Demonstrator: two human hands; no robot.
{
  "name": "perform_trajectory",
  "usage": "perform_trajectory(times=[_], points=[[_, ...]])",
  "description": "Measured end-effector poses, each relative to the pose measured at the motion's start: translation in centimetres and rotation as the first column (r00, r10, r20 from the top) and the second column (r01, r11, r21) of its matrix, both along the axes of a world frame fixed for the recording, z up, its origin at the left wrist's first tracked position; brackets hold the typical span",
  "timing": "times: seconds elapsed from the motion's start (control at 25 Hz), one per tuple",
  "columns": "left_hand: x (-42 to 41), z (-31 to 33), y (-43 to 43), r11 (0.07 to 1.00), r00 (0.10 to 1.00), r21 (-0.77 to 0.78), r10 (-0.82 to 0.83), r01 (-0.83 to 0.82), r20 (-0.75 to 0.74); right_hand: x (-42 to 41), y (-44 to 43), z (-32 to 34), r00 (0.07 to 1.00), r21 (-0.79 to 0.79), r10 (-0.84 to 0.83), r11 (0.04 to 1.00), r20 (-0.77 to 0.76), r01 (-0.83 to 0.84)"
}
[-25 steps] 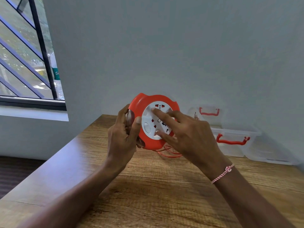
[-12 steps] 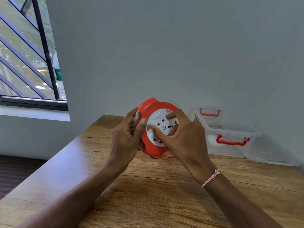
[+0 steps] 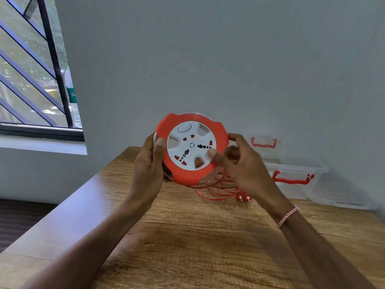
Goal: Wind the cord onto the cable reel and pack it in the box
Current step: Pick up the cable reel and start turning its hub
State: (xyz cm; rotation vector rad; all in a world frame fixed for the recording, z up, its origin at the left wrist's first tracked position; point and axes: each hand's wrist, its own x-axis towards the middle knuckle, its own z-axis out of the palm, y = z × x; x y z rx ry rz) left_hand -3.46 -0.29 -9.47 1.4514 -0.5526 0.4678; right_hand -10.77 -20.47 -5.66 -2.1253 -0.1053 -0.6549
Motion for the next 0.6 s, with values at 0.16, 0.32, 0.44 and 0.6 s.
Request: perform_trajectory(times=[0.16, 0.32, 0.44, 0.6], points=[[0.1, -0.4, -0.2, 0.999, 0.999, -0.018, 0.028, -0.029, -0.02, 0.8, -0.2, -1.4, 1.0, 0.182, 0.029, 0.983, 0.0, -0.029], [0.8, -1.0, 0.1, 0.996, 0.995, 0.014, 0.093, -0.093, -0.046, 2.6, -2.5, -3.5, 0.979, -0.24, -0.154, 0.963, -0.132, 0.119], [1.6, -1.5, 0.6, 0.992, 0.992, 0.058, 0.112, -0.109, -0.065, 3.7, -3.2, -5.4, 0.942, -0.437, -0.164, 0.899, -0.294, 0.021], [2.2, -1.9, 1.1, 0.99, 0.99, 0.082, 0.122, -0.116, -0.076, 3.7, -3.2, -5.4, 0.922, -0.555, -0.172, 0.83, -0.348, -0.055]])
